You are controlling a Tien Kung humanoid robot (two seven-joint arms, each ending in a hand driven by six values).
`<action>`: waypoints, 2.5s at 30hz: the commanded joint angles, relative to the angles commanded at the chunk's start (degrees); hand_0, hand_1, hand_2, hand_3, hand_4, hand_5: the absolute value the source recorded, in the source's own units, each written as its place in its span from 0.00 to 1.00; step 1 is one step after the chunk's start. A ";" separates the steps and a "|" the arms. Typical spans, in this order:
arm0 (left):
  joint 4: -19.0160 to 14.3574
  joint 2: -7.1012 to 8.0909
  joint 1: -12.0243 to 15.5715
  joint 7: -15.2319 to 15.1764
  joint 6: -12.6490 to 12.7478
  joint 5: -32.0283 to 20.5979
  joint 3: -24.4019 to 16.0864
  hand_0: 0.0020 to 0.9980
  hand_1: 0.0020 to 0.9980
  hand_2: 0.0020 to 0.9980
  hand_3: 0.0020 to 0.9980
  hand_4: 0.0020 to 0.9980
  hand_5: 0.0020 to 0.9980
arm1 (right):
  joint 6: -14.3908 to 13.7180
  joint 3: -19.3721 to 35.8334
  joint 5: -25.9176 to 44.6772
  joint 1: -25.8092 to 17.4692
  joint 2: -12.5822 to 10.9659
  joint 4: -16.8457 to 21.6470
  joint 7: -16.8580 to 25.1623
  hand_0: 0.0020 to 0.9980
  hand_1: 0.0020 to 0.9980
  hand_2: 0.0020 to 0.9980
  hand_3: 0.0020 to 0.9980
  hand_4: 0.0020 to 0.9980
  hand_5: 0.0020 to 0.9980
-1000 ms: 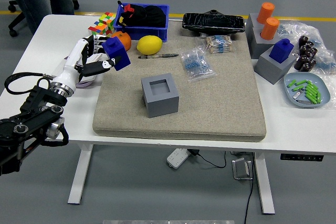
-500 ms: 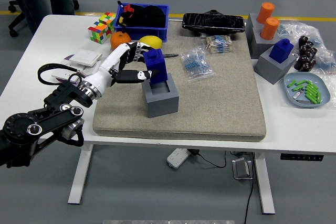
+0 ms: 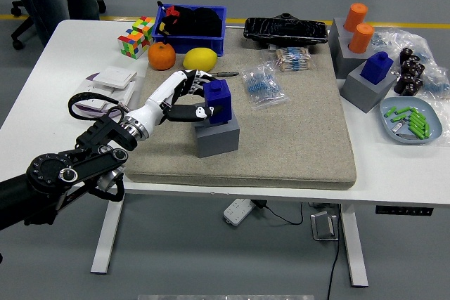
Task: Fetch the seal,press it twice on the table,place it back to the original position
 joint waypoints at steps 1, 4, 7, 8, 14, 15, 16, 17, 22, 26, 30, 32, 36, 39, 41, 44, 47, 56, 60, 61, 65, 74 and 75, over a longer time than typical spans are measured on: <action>0.19 -0.09 0.06 -0.06 0.02 -0.11 0.07 0.62 0.43 0.41 0.58 0.65 0.00 | 0.01 -0.03 -0.01 -0.02 0.01 -0.03 -0.02 0.72 0.68 0.65 0.61 0.71 0.52; 0.70 -0.27 0.14 -0.32 0.16 -0.24 0.43 0.62 0.43 0.42 0.58 0.65 0.00 | 0.05 -0.15 0.03 -0.11 -0.02 -0.06 -0.04 0.72 0.68 0.65 0.61 0.71 0.52; 1.53 -0.35 0.06 -0.62 0.35 -0.48 0.64 0.62 0.43 0.42 0.58 0.65 0.00 | 0.01 -0.22 0.08 0.00 -0.09 -0.01 -0.03 0.72 0.68 0.65 0.61 0.71 0.52; 1.63 -0.34 0.05 -0.65 0.38 -0.51 0.68 0.62 0.43 0.42 0.58 0.65 0.00 | -0.01 -0.19 0.07 0.02 -0.09 0.00 -0.03 0.72 0.68 0.65 0.61 0.71 0.52; 2.35 -0.41 0.33 -0.92 0.56 -0.53 0.88 0.62 0.43 0.42 0.58 0.65 0.00 | -0.01 -0.15 0.10 -0.01 -0.06 0.01 -0.06 0.72 0.68 0.65 0.61 0.71 0.52; 2.37 -0.43 0.36 -0.93 0.56 -0.54 0.89 0.62 0.43 0.42 0.58 0.65 0.00 | 0.00 -0.13 0.10 -0.02 -0.05 0.01 -0.07 0.72 0.68 0.65 0.61 0.71 0.52; 2.40 -0.45 0.41 -0.95 0.56 -0.54 0.99 0.62 0.43 0.42 0.58 0.65 0.00 | 0.00 -0.13 0.08 -0.04 -0.04 -0.03 -0.08 0.72 0.68 0.65 0.61 0.71 0.52; 2.43 -0.48 0.46 -0.98 0.55 -0.57 1.08 0.62 0.43 0.42 0.58 0.65 0.00 | 0.02 -0.18 0.09 -0.05 -0.05 -0.03 -0.10 0.72 0.68 0.65 0.61 0.71 0.52; 2.61 -0.62 0.69 -1.15 0.56 -0.72 1.28 0.62 0.43 0.42 0.58 0.65 0.00 | -0.02 -0.19 0.06 0.00 -0.06 0.02 -0.06 0.72 0.68 0.65 0.61 0.71 0.52; 2.63 -0.76 0.79 -1.30 0.58 -0.81 1.43 0.62 0.43 0.42 0.58 0.65 0.00 | -0.03 -0.20 0.06 -0.01 -0.05 -0.01 -0.04 0.72 0.68 0.65 0.61 0.71 0.52; 2.72 -1.00 0.89 -1.40 0.72 -0.83 1.61 0.62 0.43 0.42 0.58 0.65 0.00 | -0.01 -0.27 0.07 -0.06 -0.03 -0.05 -0.05 0.72 0.68 0.65 0.61 0.71 0.52; 2.76 -1.11 0.98 -0.99 0.67 -0.37 1.65 0.64 0.54 0.50 0.59 0.66 0.00 | -0.04 -0.27 0.05 -0.04 -0.03 -0.04 -0.02 0.72 0.68 0.65 0.61 0.71 0.52; 2.61 -1.20 1.00 0.21 -0.06 0.91 1.74 0.64 0.54 0.50 0.59 0.66 0.00 | -0.02 -0.17 0.05 0.00 0.03 0.00 -0.01 0.72 0.68 0.65 0.61 0.71 0.52; 2.54 -1.25 0.97 0.25 -0.06 1.37 1.83 0.71 0.70 0.61 0.63 0.76 0.00 | -0.03 -0.10 0.04 -0.01 0.01 -0.03 -0.03 0.72 0.68 0.65 0.61 0.71 0.52; 2.55 -1.27 0.96 -0.07 0.14 1.42 1.80 0.71 0.70 0.61 0.63 0.76 0.00 | -0.02 -0.10 0.06 -0.03 -0.01 -0.02 -0.03 0.72 0.68 0.65 0.61 0.71 0.52; 2.48 -1.24 0.96 -0.63 0.39 1.43 1.75 0.83 0.83 0.79 0.80 0.90 0.00 | -0.02 -0.12 0.06 -0.04 -0.03 -0.03 -0.03 0.72 0.68 0.65 0.61 0.71 0.52; 2.53 -1.24 1.01 -1.13 0.45 1.15 1.64 0.83 0.83 0.79 0.80 0.90 0.00 | -0.04 -0.11 0.05 -0.03 0.00 -0.02 -0.01 0.72 0.68 0.65 0.61 0.71 0.52; 2.86 -1.35 1.03 0.28 -2.31 1.63 1.62 1.00 1.00 1.00 1.00 1.00 0.32 | -0.03 -0.14 0.11 -0.09 0.04 -0.05 0.00 0.72 0.68 0.65 0.61 0.71 0.52; 3.14 -1.36 1.09 0.27 -3.73 0.70 1.38 1.00 1.00 1.00 1.00 1.00 0.32 | -0.02 -0.19 0.15 -0.06 0.07 -0.02 0.03 0.72 0.68 0.65 0.61 0.71 0.52; 3.21 -1.35 1.08 0.09 -3.93 0.33 1.30 1.00 1.00 1.00 1.00 1.00 0.32 | 0.00 -0.19 0.15 -0.04 0.08 -0.02 0.03 0.72 0.68 0.65 0.61 0.71 0.52; 3.66 -1.29 1.15 -1.58 -3.53 -0.74 0.92 1.00 1.00 1.00 1.00 1.00 0.45 | -0.01 -0.04 0.16 -0.01 0.15 -0.04 0.03 0.72 0.68 0.65 0.61 0.71 0.52; 6.53 -0.20 1.62 -3.79 -2.78 -3.11 0.24 1.00 1.00 1.00 1.00 1.00 0.51 | 0.00 0.02 0.09 0.03 0.10 -0.08 -0.01 0.72 0.68 0.65 0.61 0.71 0.52; 6.94 0.07 1.75 -4.05 -2.71 -3.43 0.16 1.00 1.00 1.00 1.00 1.00 0.51 | 0.01 0.05 0.08 0.03 0.12 -0.09 -0.01 0.72 0.68 0.65 0.61 0.71 0.52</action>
